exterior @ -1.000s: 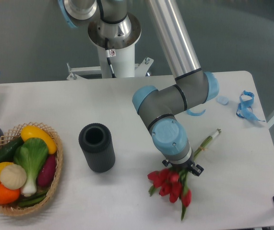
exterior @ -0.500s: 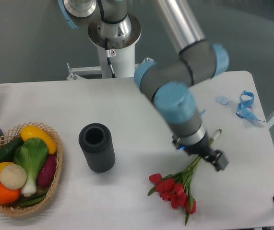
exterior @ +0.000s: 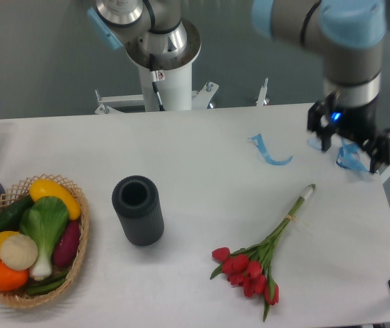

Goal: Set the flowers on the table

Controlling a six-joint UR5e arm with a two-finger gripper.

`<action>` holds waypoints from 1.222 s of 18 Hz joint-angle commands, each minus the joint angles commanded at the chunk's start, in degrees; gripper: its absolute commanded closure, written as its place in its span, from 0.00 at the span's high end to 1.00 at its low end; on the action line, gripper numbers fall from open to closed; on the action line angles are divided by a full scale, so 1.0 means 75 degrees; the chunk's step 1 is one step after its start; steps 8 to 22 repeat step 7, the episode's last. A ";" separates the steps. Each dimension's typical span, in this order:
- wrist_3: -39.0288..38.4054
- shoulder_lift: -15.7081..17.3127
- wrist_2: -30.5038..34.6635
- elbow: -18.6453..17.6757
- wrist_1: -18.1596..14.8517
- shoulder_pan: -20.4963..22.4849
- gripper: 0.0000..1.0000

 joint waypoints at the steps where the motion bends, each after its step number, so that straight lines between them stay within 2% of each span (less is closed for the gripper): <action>1: 0.0480 0.0093 -0.0234 -0.0012 -0.0106 0.0293 1.00; 5: 0.1924 0.0258 -0.0728 -0.0222 -0.0341 0.0951 1.00; 7: 0.1962 0.0352 -0.0986 -0.0363 -0.0353 0.1046 1.00; 22: 0.1962 0.0352 -0.0986 -0.0363 -0.0353 0.1046 1.00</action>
